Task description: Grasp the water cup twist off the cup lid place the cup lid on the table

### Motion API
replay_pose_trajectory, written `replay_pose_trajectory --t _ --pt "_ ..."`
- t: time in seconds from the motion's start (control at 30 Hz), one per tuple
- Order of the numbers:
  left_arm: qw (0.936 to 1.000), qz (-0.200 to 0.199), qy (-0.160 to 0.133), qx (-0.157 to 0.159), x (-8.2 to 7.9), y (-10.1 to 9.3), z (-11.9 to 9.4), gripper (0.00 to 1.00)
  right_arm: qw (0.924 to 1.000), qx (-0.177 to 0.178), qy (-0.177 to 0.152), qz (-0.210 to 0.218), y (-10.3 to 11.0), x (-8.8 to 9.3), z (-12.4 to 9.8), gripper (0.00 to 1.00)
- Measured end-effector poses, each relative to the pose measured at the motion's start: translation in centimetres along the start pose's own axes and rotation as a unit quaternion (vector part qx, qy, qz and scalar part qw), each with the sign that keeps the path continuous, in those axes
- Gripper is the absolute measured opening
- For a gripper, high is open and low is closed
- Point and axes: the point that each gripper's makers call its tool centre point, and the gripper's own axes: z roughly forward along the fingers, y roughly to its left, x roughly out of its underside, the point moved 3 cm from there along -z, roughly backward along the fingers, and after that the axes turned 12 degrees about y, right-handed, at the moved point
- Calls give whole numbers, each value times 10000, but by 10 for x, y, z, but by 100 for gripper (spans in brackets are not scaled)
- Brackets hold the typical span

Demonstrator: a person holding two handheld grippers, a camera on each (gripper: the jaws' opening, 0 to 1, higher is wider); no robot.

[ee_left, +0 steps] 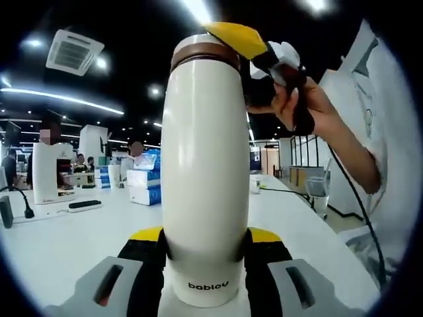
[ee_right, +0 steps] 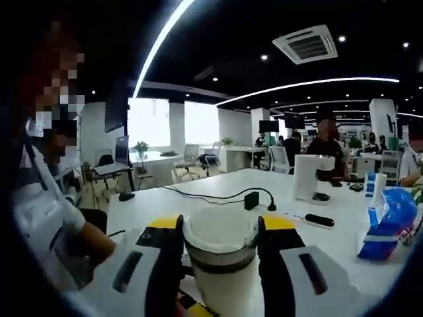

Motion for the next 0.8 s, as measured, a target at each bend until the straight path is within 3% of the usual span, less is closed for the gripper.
replay_pose_trajectory --t 0.07,0.1,0.13,0.17,0.27,0.5,0.63,0.73,0.8 --pt "10000 2 -3 1 0 1 0 48 9995 -241 103 -191 0 0 1 46" --pt "10000 19 -12 11 -1 1 0 48 9991 -87 312 -286 -5 6 0 46" --pt "10000 20 -11 0 -1 1 0 48 9985 -395 170 -335 3 1 13 46" --pt "10000 15 -11 -2 -1 1 0 48 9984 -375 223 -365 1 1 15 46" --pt "10000 5 -13 -6 -1 2 -1 48 9952 -772 281 -533 -5 -3 -1 46" --pt "10000 17 -12 -5 -1 2 -2 48 9870 -1431 183 -707 -5 0 2 46" --pt "10000 14 -11 -8 -1 2 -2 48 9729 -1992 207 -1159 -3 -2 3 46" --pt "10000 12 -10 -4 0 2 -2 48 9631 -2405 104 -1203 -5 -3 2 46" --pt "10000 8 -11 -4 -1 2 -2 48 9605 -2544 108 -1124 -5 -2 4 46"
